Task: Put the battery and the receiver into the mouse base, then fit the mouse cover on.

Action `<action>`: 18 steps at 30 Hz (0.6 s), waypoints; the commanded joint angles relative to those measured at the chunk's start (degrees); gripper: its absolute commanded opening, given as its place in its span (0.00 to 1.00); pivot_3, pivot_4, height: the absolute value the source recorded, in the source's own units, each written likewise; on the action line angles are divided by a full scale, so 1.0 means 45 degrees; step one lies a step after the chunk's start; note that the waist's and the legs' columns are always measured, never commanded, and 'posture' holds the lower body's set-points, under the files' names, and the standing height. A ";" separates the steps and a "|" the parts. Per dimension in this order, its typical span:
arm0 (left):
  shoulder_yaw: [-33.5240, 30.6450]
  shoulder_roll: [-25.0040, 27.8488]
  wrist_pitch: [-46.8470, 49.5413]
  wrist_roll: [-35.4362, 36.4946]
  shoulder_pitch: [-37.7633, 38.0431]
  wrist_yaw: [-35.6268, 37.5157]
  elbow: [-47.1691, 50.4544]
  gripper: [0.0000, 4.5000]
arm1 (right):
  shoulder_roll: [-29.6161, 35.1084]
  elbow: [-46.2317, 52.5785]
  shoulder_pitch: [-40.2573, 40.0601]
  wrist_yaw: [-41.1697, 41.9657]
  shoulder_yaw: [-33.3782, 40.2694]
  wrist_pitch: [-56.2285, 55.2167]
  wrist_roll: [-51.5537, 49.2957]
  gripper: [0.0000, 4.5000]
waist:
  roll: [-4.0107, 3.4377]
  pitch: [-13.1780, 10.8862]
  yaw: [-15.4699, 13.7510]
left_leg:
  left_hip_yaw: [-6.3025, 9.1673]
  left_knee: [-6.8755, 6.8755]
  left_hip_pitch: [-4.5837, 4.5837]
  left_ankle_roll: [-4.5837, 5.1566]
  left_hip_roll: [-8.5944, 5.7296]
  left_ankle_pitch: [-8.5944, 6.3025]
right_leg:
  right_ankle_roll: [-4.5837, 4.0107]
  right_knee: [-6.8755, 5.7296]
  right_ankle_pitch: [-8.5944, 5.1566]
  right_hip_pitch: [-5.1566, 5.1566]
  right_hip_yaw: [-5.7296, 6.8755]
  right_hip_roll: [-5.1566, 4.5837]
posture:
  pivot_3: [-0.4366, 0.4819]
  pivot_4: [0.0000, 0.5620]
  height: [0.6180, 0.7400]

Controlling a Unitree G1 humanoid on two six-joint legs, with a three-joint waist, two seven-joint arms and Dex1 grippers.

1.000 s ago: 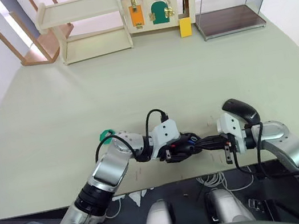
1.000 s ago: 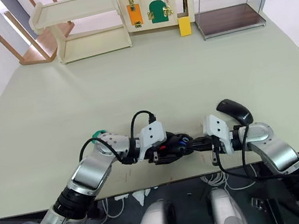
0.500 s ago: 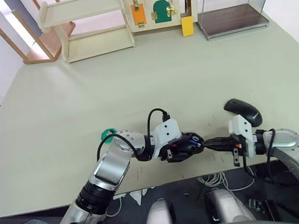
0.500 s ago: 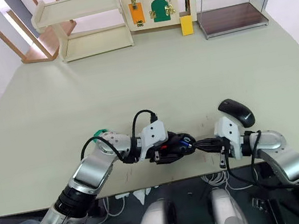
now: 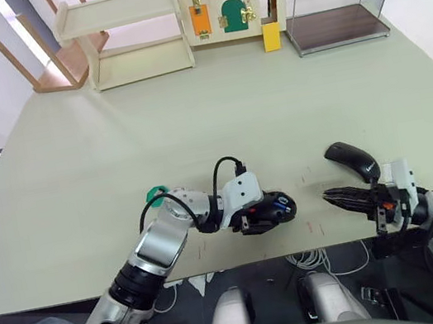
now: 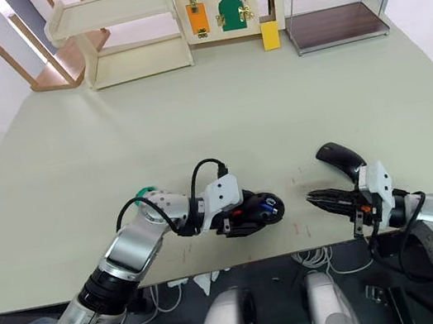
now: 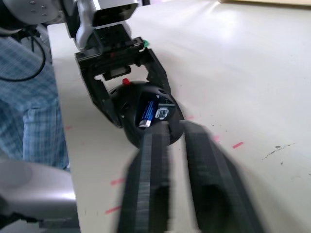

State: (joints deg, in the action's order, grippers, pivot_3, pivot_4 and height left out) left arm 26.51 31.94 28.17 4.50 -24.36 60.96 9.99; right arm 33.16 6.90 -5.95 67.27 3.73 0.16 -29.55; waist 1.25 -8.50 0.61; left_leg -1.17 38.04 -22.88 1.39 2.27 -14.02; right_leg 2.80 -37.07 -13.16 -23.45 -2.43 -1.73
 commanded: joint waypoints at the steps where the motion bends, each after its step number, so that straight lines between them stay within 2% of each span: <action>1: 0.0224 0.0081 -0.0066 -0.0152 0.0047 0.0123 -0.0153 0.66 | -0.0010 -0.0482 -0.0119 0.0482 0.0659 -0.1097 -0.0109 0.52 | -0.0009 -0.0006 0.0001 | -0.0001 0.0000 0.0000 0.0000 0.0000 0.0000 | 0.0000 0.0000 0.0000 0.0000 0.0000 0.0000 | 0.48 0.27 1.00; 5: 0.0233 0.0059 -0.0132 -0.0175 0.0007 0.0128 -0.0218 0.66 | -0.0001 -0.1095 -0.0206 0.0766 0.0662 -0.1837 0.0152 0.93 | -0.0018 -0.0011 0.0000 | -0.0004 0.0001 0.0002 0.0000 0.0000 0.0000 | 0.0000 0.0000 0.0000 0.0000 -0.0004 0.0000 | 0.48 0.27 1.00; 6: 0.0234 0.0058 -0.0151 -0.0178 0.0006 0.0128 -0.0225 0.66 | -0.0014 -0.1174 -0.0247 0.0806 0.0666 -0.1901 0.0122 0.99 | -0.0019 -0.0011 -0.0001 | -0.0005 0.0001 0.0003 0.0000 0.0000 0.0000 | 0.0000 0.0000 0.0000 0.0000 -0.0005 0.0000 | 0.48 0.27 1.00; 18: 0.0220 -0.0002 -0.0170 -0.0027 -0.0039 0.0279 -0.0276 0.66 | -0.0557 -0.1435 -0.0680 0.0553 0.0399 -0.2766 0.0575 0.99 | -0.0027 -0.0016 -0.0002 | -0.0008 0.0000 0.0003 0.0000 0.0000 0.0000 | 0.0000 0.0000 0.0000 -0.0001 -0.0008 -0.0002 | 0.48 0.27 1.00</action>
State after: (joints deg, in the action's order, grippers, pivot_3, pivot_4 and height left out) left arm 26.56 31.84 27.12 4.54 -24.58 61.34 9.25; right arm 30.68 -0.62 -8.88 70.03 4.98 -10.78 -26.90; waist 1.13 -8.57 0.60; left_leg -1.21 38.04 -22.87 1.39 2.27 -14.02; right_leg 2.80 -37.07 -13.16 -23.46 -2.47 -1.74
